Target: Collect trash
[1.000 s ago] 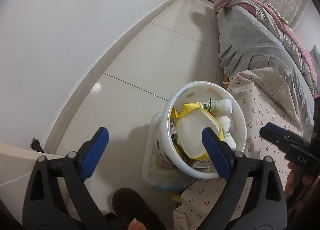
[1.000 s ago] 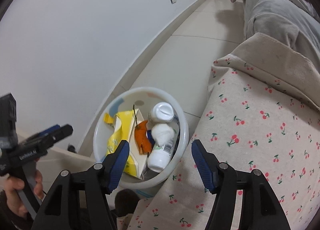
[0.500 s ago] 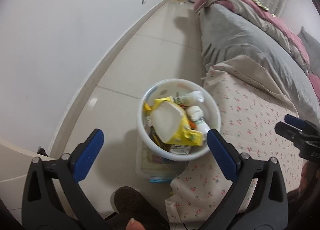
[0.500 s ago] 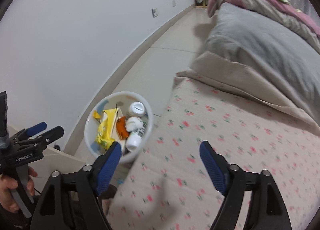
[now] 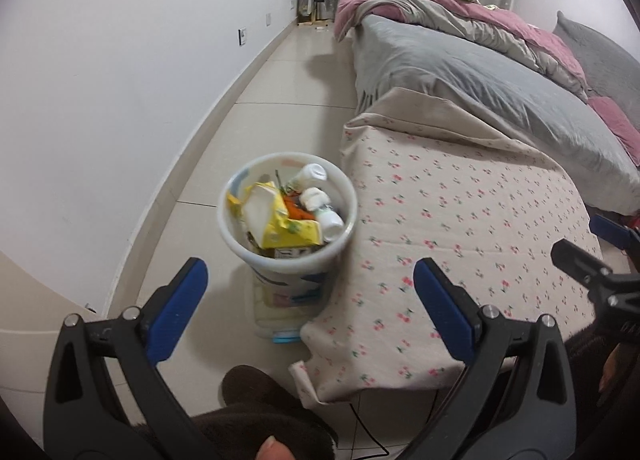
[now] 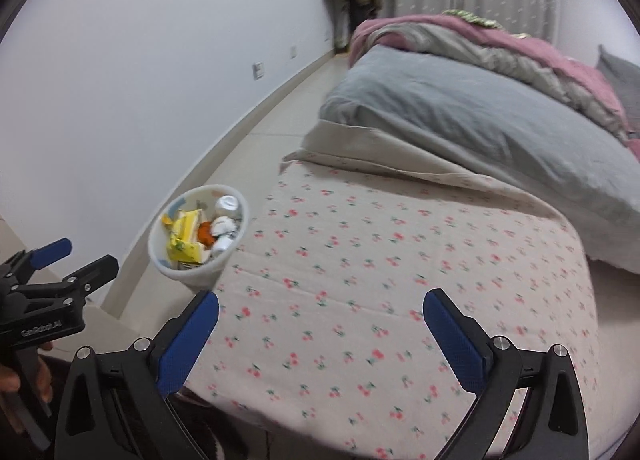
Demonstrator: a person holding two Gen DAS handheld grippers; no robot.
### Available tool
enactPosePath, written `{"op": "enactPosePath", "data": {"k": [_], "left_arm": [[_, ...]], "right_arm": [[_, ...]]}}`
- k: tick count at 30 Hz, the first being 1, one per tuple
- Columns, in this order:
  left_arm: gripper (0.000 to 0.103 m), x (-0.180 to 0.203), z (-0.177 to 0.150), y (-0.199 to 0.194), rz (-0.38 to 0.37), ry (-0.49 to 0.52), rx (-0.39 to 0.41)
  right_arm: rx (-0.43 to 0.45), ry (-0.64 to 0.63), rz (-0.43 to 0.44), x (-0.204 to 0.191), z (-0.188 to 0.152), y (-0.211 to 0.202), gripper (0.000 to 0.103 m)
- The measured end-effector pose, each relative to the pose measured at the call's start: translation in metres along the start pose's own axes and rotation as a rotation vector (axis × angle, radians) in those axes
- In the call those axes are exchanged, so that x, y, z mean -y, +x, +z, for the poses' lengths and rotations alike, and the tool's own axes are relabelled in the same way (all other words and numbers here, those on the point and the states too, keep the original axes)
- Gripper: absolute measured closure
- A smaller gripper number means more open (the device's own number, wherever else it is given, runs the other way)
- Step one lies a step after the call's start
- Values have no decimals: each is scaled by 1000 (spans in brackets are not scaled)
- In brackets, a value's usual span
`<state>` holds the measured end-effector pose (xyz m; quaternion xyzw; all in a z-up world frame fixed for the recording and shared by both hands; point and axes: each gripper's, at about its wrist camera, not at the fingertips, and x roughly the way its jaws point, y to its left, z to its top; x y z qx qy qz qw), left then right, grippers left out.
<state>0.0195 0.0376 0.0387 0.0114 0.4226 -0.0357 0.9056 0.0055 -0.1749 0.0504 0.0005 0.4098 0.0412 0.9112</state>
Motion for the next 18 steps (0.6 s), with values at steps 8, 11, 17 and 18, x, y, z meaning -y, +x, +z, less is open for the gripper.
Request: {"op": "enactPosePath", "data": {"k": [8,11,17,18], "left_arm": [[1,17,-14,2,6,-37,28],[1,23,-20,4,1,-52,29],[1,35,-22,4,8,-14,38],[1,36,-22,4,6,-13,40]], "right_arm": [[98,29,-130,11,-31,-3,0],[99,67,-141,20,-33,3,0],[91,114,-148,31,-39,9,0],[88,118,-147,31,-40,10,0]]}}
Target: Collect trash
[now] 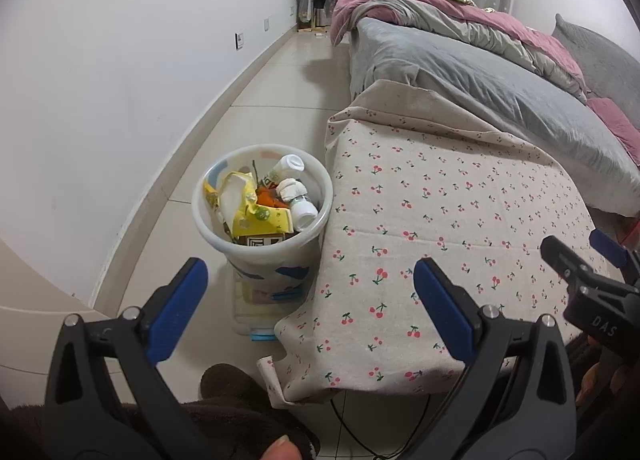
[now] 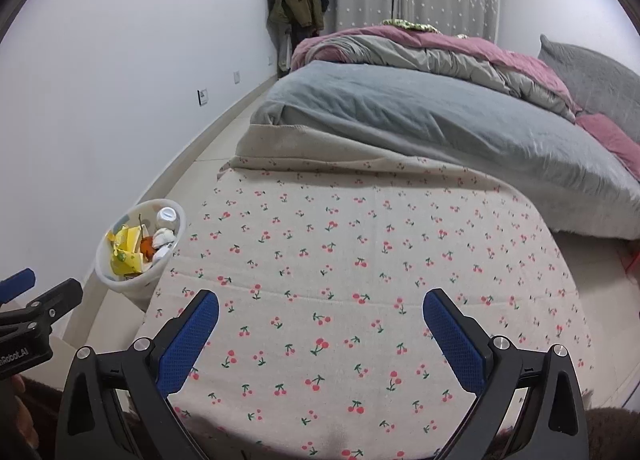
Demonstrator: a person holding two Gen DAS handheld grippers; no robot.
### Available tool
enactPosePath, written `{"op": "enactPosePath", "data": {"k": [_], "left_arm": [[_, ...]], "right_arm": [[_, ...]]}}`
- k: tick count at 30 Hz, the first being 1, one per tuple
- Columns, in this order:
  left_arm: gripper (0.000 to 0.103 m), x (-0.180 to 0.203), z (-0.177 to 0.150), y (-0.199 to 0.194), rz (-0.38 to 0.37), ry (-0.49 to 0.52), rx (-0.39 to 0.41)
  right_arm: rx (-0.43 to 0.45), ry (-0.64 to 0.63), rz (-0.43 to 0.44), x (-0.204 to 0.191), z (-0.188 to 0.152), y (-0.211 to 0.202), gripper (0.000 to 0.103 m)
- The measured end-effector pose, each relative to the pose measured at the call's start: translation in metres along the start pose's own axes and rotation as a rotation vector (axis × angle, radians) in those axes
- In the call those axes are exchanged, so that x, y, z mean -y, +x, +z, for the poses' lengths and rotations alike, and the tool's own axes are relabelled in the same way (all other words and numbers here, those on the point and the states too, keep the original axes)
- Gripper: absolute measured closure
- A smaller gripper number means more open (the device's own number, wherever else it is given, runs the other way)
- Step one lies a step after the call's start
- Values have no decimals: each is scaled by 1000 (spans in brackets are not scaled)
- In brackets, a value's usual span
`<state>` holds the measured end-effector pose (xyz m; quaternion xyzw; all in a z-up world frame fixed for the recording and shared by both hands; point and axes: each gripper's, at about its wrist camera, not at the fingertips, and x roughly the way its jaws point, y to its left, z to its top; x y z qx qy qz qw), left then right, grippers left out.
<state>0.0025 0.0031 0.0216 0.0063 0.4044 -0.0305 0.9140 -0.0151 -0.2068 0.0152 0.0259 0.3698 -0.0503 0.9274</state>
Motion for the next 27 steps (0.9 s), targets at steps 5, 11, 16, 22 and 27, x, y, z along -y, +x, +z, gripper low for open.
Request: {"op": "enactPosePath", "data": {"k": [5,11,16,22,27], "left_arm": [[1,6,0,1,0,19,3],[1,6,-2,3,-3,17,-8],[1,6,-3,4,-8,13,-15],[1,6,-2,4,-10,15,-12],[1,6,-3,4,-15,9,-17]], "right_arm": [[8,2,3,-1,-2,-1,0],[8,0,12,-3,-3,-2,0],[8,-5,17,-5,-3,-3,0],[16,-12,15,-6,-3,-3,0],[14,-20,17,-9,-4,-3,0]]}}
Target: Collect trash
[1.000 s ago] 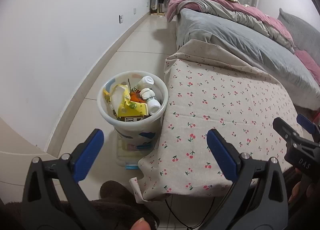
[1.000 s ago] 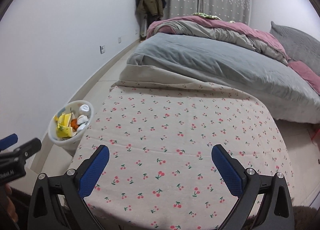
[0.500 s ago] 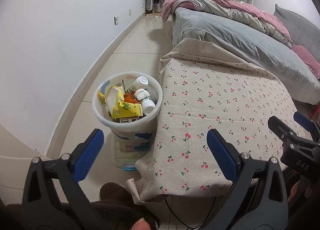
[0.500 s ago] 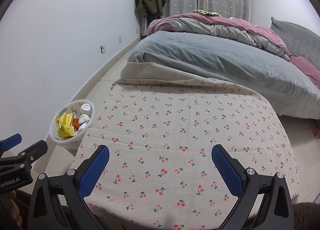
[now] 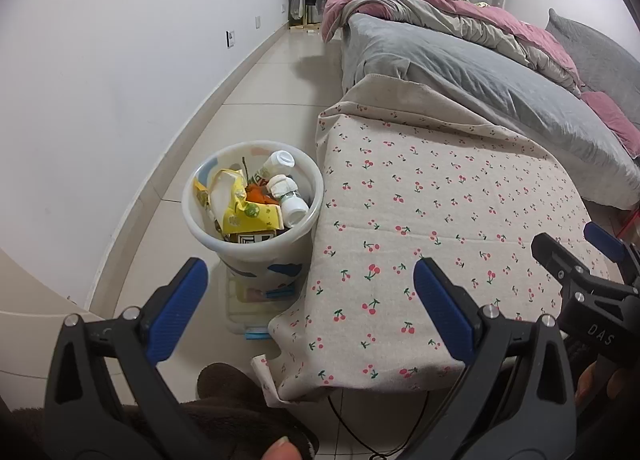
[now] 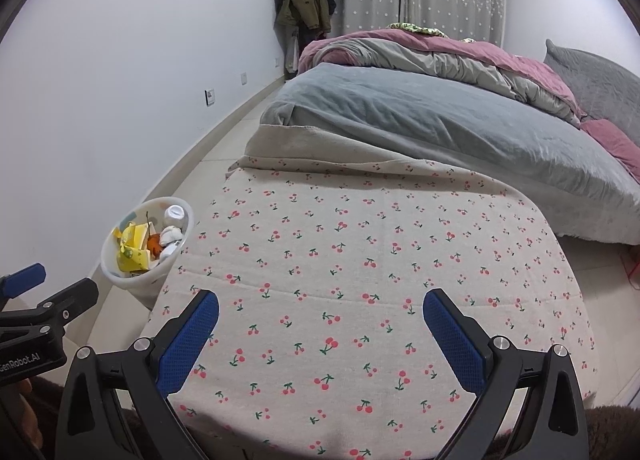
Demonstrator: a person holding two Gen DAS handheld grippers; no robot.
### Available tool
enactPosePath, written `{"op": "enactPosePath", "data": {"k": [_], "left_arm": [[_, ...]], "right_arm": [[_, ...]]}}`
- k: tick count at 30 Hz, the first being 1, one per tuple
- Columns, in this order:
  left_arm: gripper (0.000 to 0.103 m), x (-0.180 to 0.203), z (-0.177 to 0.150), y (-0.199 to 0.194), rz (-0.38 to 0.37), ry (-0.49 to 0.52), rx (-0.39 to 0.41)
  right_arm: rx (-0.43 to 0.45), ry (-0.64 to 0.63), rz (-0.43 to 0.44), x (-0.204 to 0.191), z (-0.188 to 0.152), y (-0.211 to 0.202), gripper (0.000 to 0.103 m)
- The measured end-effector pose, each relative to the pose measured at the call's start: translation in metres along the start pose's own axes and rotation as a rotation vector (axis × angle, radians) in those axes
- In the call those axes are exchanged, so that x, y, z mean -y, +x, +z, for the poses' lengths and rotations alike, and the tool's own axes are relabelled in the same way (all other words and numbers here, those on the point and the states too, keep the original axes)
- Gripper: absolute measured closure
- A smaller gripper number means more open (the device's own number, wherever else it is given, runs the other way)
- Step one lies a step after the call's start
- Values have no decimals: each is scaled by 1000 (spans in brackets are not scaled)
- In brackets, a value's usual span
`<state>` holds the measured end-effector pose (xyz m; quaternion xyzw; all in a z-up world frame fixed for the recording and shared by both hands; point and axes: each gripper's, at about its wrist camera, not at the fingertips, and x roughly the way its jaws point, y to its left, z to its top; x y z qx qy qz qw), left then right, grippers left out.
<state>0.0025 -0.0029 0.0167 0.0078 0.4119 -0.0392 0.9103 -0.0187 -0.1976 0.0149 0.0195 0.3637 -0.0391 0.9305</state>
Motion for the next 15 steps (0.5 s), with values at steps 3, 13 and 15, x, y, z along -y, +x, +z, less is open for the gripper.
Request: {"op": "enactPosePath", "data": {"k": [3,13,15], "left_arm": [[1,0,0,0,-1,-1,0],[1,-1,0,0,0,-2,-2],[1,-1,-1,0,0,-2,-2]], "right_arm": [[0,-1,1,0,0,0,0],[-5,6,9,0,-1,0,0],[-6,6,10,0,-1,0,0]]}}
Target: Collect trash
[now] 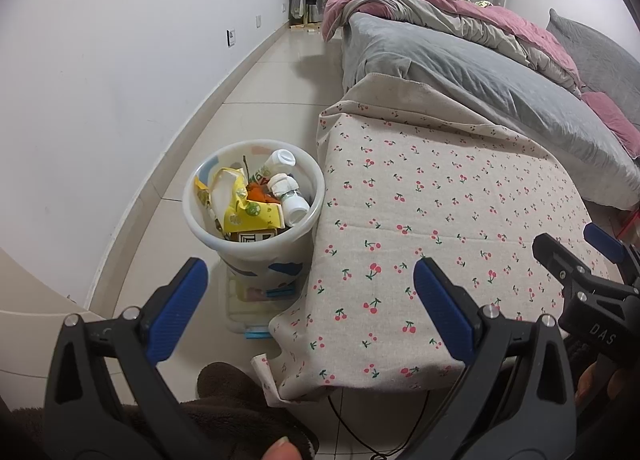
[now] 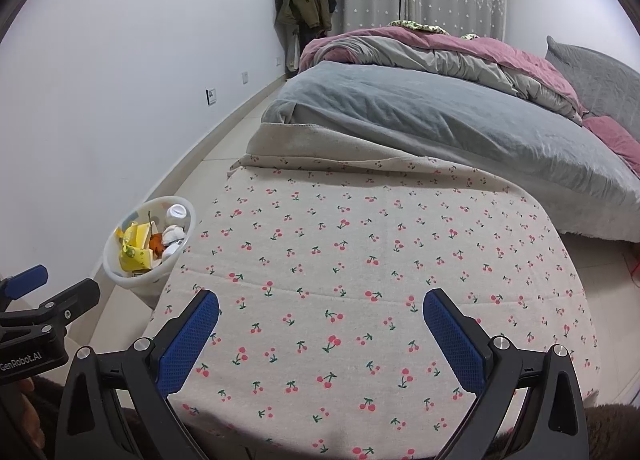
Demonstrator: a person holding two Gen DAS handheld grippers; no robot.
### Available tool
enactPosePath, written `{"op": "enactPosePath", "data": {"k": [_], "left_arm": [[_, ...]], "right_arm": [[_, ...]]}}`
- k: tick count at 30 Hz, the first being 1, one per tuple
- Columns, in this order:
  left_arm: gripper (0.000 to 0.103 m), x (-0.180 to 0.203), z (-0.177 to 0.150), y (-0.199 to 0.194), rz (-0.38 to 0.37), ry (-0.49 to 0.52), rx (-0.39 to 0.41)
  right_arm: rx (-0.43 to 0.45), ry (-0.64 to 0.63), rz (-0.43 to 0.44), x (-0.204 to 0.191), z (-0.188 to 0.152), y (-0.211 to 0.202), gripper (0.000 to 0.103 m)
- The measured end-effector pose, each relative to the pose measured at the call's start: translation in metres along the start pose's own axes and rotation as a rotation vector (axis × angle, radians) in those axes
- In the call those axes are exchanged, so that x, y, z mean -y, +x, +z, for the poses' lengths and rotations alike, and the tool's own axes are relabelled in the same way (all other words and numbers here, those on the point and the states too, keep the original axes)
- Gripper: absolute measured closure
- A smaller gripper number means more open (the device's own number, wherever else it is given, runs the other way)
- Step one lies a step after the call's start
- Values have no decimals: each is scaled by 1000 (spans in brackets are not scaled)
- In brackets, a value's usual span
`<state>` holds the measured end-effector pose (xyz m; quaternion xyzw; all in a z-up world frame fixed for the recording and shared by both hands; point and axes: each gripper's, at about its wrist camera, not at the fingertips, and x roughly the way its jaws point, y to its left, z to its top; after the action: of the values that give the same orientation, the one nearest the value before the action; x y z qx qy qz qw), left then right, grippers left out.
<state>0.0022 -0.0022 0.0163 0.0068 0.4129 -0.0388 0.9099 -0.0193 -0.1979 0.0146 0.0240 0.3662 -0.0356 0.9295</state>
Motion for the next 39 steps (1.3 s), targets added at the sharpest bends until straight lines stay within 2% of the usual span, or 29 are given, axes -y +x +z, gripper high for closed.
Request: {"op": "enactPosePath", "data": {"k": [39], "left_arm": [[1,-1,-1,0,-2,-4,-2]], "right_arm": [[-7,-1,8,-1,-1,2,0]]}}
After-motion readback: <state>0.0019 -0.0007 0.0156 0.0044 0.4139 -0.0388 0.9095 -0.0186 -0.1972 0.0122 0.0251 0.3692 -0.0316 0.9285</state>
